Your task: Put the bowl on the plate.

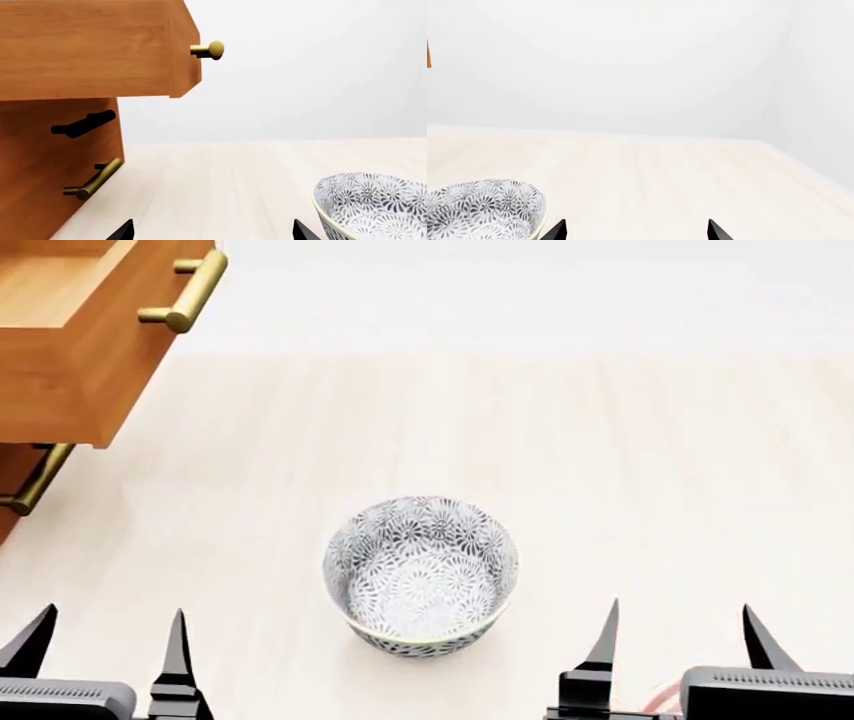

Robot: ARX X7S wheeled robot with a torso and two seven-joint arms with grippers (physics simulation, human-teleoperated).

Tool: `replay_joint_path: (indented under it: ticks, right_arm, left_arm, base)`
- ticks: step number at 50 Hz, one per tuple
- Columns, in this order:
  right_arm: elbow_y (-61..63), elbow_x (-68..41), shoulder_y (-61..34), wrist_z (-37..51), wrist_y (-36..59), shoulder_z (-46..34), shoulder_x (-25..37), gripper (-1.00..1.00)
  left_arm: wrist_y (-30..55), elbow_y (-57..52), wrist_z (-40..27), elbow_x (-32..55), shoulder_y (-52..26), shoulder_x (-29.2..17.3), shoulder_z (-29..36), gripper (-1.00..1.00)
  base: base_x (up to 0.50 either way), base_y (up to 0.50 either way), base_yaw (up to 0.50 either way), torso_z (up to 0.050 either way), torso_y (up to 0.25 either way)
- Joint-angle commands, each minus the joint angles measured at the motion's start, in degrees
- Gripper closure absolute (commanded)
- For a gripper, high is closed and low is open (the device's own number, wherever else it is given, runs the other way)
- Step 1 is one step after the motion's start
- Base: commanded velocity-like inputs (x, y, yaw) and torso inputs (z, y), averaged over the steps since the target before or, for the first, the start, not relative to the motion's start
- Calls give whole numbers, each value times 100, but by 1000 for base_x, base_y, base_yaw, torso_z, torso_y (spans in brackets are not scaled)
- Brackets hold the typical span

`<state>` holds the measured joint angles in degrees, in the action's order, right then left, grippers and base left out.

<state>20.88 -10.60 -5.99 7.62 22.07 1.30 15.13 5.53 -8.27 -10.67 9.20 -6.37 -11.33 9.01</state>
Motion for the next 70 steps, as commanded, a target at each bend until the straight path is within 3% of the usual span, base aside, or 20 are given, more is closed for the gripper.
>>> replay_joint_path:
  ticks: [1, 15, 25, 41, 59, 70]
  right_arm:
    - [-20, -15, -48, 19, 61, -53, 25, -100]
    - [123, -74, -269, 150, 576, -81, 55, -100]
    - [586, -614, -828, 58, 1683, 32, 203, -100]
    - [482, -823, -2860, -311, 3759, -1177, 469, -100]
    - [-575, -1363, -4694, -1392, 4387, -1673, 460, -100]
    - [-1325, -1492, -5224, -2009, 4378, -2159, 440, -100]
  left_arm:
    - [21, -21, -46, 31, -7, -36, 15, -100]
    - [25, -6, -92, 80, -22, -81, 11, -100]
    - [21, 18, -154, 126, -29, -124, -50, -100]
    - [8, 37, -221, 184, -28, -165, -85, -100]
    - [2, 35, -265, 212, -49, -196, -41, -100]
    - [44, -48, -296, 219, -54, -221, -2, -100]
  base:
    - [164, 0, 0, 0, 0]
    - [48, 0, 0, 0, 0]
    - [0, 0, 0, 0, 0]
    - [0, 0, 0, 0, 0]
    - [0, 0, 0, 0, 0]
    - [0, 0, 0, 0, 0]
